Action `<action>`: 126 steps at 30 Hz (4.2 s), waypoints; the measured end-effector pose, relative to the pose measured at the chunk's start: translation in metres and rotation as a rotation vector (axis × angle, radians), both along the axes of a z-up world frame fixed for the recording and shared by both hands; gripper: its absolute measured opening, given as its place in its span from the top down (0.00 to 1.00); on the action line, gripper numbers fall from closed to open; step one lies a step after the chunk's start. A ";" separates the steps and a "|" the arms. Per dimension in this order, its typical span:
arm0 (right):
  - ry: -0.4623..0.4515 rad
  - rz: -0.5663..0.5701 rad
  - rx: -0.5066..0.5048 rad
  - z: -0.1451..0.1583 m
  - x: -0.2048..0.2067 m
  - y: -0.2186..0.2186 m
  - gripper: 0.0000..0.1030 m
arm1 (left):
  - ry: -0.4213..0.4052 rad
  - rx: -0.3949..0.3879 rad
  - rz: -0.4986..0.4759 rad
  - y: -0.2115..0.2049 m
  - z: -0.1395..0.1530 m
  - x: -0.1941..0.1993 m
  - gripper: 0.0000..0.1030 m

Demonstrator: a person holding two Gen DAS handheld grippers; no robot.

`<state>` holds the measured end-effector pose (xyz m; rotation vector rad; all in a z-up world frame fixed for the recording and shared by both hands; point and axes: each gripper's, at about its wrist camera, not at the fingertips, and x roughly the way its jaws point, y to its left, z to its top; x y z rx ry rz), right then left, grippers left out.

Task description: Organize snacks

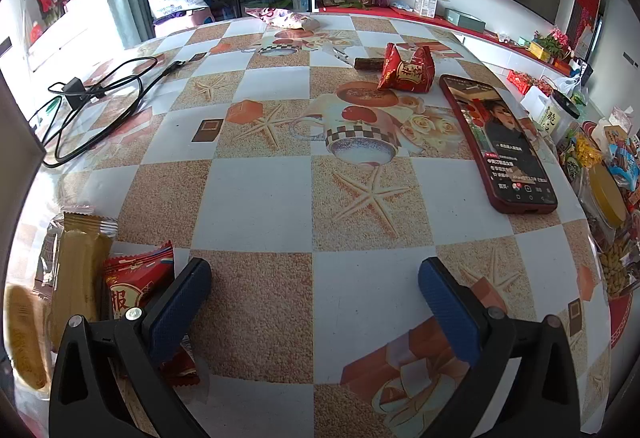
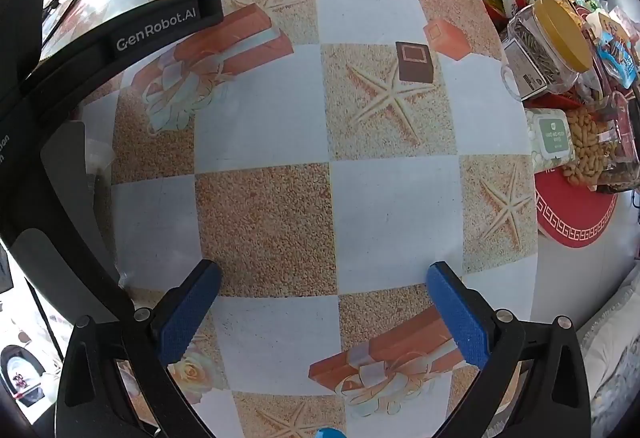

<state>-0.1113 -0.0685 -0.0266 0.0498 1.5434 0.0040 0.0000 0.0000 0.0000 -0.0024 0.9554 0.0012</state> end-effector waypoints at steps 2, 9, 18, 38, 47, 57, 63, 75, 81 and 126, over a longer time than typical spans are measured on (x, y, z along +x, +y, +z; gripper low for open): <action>0.000 0.001 0.000 0.000 0.000 0.000 0.00 | 0.000 0.000 0.000 0.000 0.000 0.000 0.00; 0.008 0.000 0.000 -0.001 0.005 -0.002 0.00 | 0.000 0.000 0.000 0.000 0.000 0.000 0.00; 0.005 -0.004 0.000 -0.005 0.006 -0.003 0.00 | 0.000 0.000 0.000 0.000 0.000 0.000 0.00; 0.005 -0.005 0.000 -0.005 -0.002 -0.001 0.00 | 0.000 0.000 0.000 0.000 0.000 0.000 0.00; -0.010 -0.009 0.000 -0.004 -0.005 -0.003 0.00 | 0.000 0.000 0.000 0.000 0.000 0.000 0.00; 0.029 -0.017 0.002 -0.005 0.003 -0.005 0.00 | 0.001 0.001 0.012 -0.001 0.000 0.000 0.00; 0.066 -0.032 0.005 -0.008 0.014 -0.006 0.00 | -0.037 0.011 0.012 -0.002 0.000 -0.001 0.00; 0.135 -0.036 0.012 -0.017 0.039 -0.013 0.00 | 0.257 0.015 -0.057 -0.004 0.002 0.015 0.00; 0.161 -0.036 0.014 -0.022 0.046 -0.014 0.00 | 0.350 0.043 -0.096 -0.006 0.003 0.023 0.00; 0.198 0.258 -0.011 -0.025 0.091 0.110 0.00 | 0.609 0.122 -0.017 0.248 0.003 -0.050 0.00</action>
